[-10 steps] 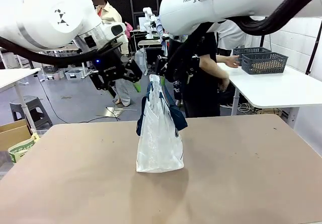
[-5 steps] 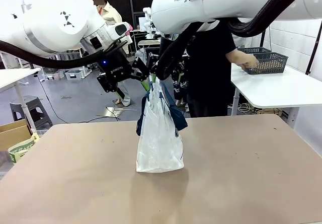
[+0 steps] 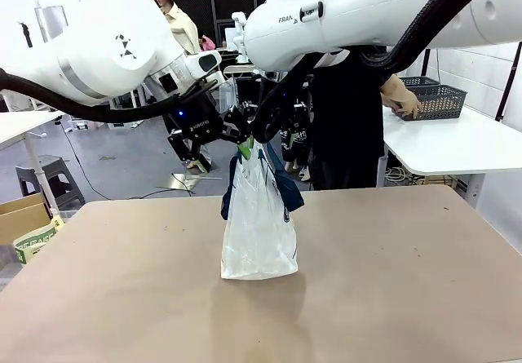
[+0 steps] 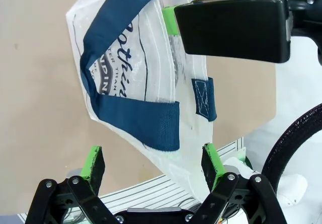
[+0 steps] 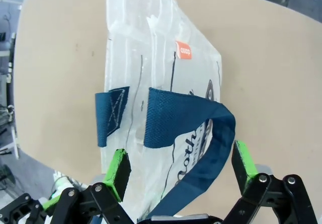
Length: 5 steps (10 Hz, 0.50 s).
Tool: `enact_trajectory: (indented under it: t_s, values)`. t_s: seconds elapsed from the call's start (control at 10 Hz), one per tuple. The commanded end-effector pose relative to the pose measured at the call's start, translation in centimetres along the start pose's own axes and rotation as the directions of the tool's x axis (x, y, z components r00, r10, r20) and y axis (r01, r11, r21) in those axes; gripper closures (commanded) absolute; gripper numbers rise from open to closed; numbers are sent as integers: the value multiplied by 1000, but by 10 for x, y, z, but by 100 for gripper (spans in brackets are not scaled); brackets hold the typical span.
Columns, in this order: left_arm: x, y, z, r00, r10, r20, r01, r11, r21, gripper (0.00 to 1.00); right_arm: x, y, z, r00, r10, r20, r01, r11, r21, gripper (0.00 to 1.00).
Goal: Transfer purchased items from the store into the shopping bag.
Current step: Open the Reusable shopping bag in the center of the table.
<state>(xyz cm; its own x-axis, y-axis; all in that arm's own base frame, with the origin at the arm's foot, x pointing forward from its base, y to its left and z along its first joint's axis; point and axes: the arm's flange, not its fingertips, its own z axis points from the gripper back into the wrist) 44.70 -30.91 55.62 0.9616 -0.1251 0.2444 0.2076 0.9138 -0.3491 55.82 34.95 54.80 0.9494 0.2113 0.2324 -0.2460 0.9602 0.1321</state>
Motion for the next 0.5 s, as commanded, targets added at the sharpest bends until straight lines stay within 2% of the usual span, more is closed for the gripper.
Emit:
enact_trajectory:
  t_s: [0.0, 0.4]
  values:
    - [9, -1, -10, 1000, 12, 2, -12, 999, -38, 0, 1, -2, -4, 999, -41, -34, 41, 999, -1, 0]
    - [25, 10, -31, 997, 81, 11, -81, 997, -3, 0, 5, -7, -13, 997, -56, -58, 56, 998, -13, 0]
